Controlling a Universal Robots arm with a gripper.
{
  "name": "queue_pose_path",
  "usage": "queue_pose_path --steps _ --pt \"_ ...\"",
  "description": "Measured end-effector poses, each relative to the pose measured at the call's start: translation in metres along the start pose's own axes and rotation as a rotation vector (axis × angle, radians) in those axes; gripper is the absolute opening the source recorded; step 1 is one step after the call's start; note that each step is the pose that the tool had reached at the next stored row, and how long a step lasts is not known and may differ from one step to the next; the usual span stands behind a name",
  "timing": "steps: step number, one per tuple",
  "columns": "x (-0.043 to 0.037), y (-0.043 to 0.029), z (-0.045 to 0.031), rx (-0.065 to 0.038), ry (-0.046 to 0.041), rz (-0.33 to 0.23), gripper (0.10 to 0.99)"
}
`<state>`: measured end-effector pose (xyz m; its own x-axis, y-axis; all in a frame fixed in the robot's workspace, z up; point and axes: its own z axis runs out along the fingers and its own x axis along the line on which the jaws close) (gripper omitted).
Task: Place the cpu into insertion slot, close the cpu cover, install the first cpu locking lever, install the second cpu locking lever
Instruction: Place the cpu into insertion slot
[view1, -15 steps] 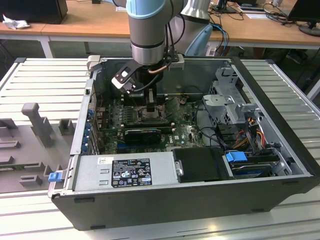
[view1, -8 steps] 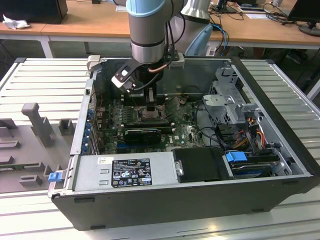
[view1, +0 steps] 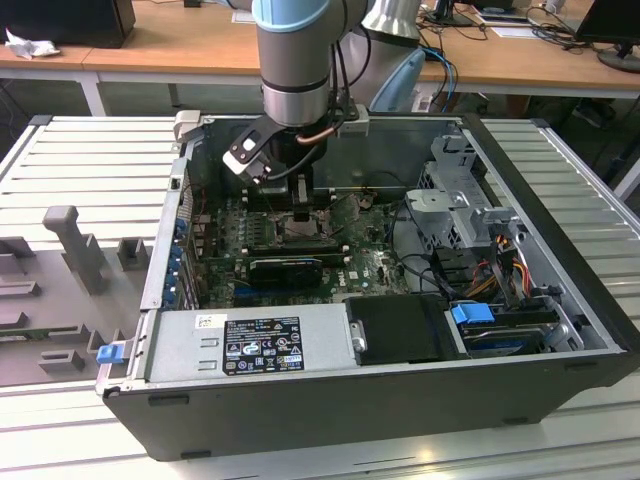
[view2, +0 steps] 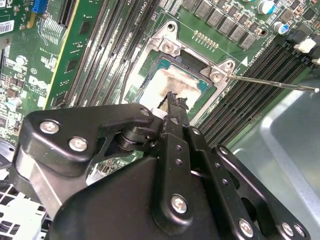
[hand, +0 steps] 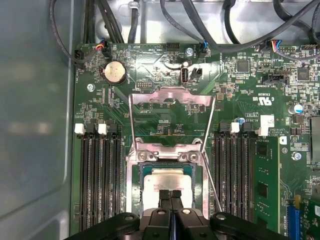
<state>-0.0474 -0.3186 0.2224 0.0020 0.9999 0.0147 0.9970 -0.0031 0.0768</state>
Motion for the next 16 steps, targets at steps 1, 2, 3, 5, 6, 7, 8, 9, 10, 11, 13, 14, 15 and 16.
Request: queue_pose_path --steps 1,2,3,5,6,7,8,9,10,11,13,14,15,16 --pt "0.0000 0.0000 -0.0004 0.000 0.0000 0.000 0.106" --pt "0.0000 0.0001 -0.0009 0.000 -0.0001 0.000 0.106" --pt "0.0000 0.0001 -0.0012 0.000 0.0000 0.000 0.106" --pt "0.0000 0.0002 -0.0020 0.000 0.0000 0.000 0.106" --pt "0.0000 0.0002 -0.0023 0.000 0.0000 0.000 0.106" --pt "0.0000 0.0002 -0.0028 0.000 0.0000 0.000 0.106" --pt "0.0001 0.0003 -0.0041 0.000 -0.0001 0.000 0.106" --pt "0.0001 0.0004 -0.0050 0.000 -0.0001 0.000 0.106" --pt "0.0001 0.0005 -0.0059 0.000 -0.0003 0.000 0.106" --pt "0.0001 0.0005 -0.0065 0.000 -0.0004 0.000 0.106" --pt "0.0001 0.0006 -0.0075 0.000 -0.0003 0.000 0.106" --pt "0.0001 0.0006 -0.0080 0.000 -0.0004 0.000 0.106" --pt "0.0001 0.0007 -0.0090 0.000 -0.0005 0.000 0.106" --pt "0.0001 0.0008 -0.0095 0.000 -0.0006 0.000 0.106"
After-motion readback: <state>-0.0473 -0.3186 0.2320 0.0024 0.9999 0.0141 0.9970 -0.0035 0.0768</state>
